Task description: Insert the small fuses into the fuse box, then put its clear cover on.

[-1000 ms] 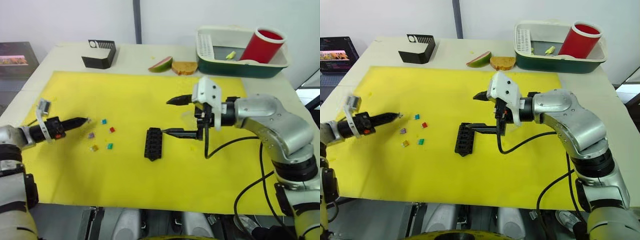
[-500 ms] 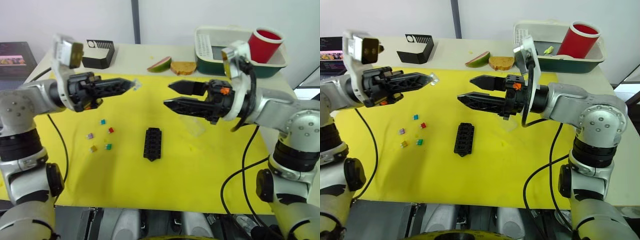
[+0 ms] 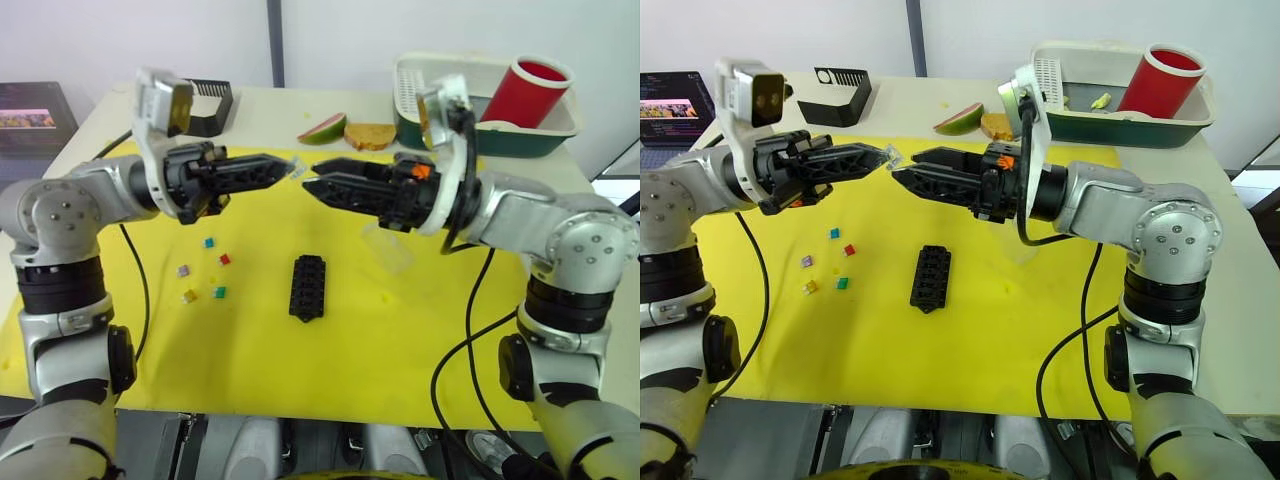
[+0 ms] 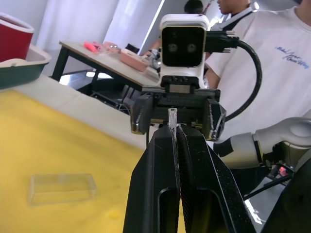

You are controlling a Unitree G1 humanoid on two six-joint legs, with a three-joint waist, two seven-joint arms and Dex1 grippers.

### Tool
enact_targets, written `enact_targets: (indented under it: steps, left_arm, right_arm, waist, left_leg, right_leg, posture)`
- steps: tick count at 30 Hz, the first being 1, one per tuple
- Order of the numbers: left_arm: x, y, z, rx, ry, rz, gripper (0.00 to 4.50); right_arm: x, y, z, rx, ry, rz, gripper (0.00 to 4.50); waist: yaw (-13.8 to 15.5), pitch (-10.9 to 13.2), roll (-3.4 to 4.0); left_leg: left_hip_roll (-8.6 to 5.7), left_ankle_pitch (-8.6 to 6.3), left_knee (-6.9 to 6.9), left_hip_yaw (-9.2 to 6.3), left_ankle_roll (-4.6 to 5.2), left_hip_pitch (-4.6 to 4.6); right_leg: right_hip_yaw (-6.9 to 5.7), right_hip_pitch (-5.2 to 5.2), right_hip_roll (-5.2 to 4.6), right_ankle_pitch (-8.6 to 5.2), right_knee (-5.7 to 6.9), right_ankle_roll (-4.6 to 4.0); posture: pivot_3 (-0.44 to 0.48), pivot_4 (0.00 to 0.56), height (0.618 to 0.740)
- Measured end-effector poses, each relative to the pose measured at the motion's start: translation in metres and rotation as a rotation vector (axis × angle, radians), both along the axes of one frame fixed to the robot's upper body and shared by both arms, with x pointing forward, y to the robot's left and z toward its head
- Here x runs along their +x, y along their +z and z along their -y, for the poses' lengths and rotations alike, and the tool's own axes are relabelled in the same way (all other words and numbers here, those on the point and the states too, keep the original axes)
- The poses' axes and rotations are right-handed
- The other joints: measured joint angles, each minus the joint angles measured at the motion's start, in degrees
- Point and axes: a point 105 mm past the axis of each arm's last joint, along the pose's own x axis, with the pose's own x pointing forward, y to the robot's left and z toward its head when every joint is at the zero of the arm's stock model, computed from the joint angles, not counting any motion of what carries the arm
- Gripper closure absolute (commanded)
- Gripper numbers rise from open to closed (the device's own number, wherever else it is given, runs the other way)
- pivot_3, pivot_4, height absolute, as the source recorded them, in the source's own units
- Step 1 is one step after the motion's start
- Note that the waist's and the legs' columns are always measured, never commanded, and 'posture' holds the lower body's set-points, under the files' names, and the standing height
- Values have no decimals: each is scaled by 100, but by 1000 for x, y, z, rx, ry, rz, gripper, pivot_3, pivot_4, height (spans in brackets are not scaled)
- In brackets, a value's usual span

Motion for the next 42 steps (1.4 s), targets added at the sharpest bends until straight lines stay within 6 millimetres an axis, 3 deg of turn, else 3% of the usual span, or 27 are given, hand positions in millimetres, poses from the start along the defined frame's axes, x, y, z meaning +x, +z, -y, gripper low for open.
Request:
enact_targets:
  steps: [3, 6, 8, 28, 31, 42]
  left_arm:
    - [0, 1, 0, -4, -2, 1, 4500]
    - [0, 1, 1, -6, 3, 7, 4500]
    - [1, 1, 1, -8, 10, 9, 4500]
    - [2, -4, 4, -5, 9, -1, 4500]
    - [1, -4, 4, -7, 4, 0, 4500]
    - [-1, -5, 2, 21, 13, 19, 4500]
  right_arm:
    - [0, 0, -2, 4, 7, -2, 1707]
    - [1, 0, -2, 9, 8, -11, 2573]
    - [1, 0, -2, 16, 11, -15, 3537]
    - [-1, 0, -4, 20, 27, -19, 3537]
    - [-1, 0, -4, 18, 24, -19, 4394]
    - [-1, -2, -6, 4, 26, -24, 4458]
  waist:
    - [-1, 0, 0]
    - [-2, 0, 0]
    - [-1, 0, 0]
    - [0, 0, 0]
    - [-1, 0, 0]
    - [-5, 0, 0]
  left_leg:
    - [0, -2, 0, 0, 4, 0]
    - [0, -3, 0, 0, 5, 0]
    - [0, -3, 0, 0, 5, 0]
    - [1, -11, -1, -1, 20, 0]
    - [1, -11, -1, -1, 20, 0]
    - [1, -11, -1, -1, 20, 0]
  right_leg:
    - [0, 0, 1, 0, 0, 0]
    - [0, 0, 2, 0, 0, 0]
    - [0, 0, 2, 0, 0, 0]
    - [0, 0, 1, 0, -4, 0]
    - [0, 0, 1, 0, -4, 0]
    - [0, 0, 1, 0, -6, 0]
  posture:
    - [0, 150, 740]
    - [0, 150, 740]
    - [0, 150, 740]
    - [0, 150, 740]
    - [0, 150, 740]
    - [0, 150, 740]
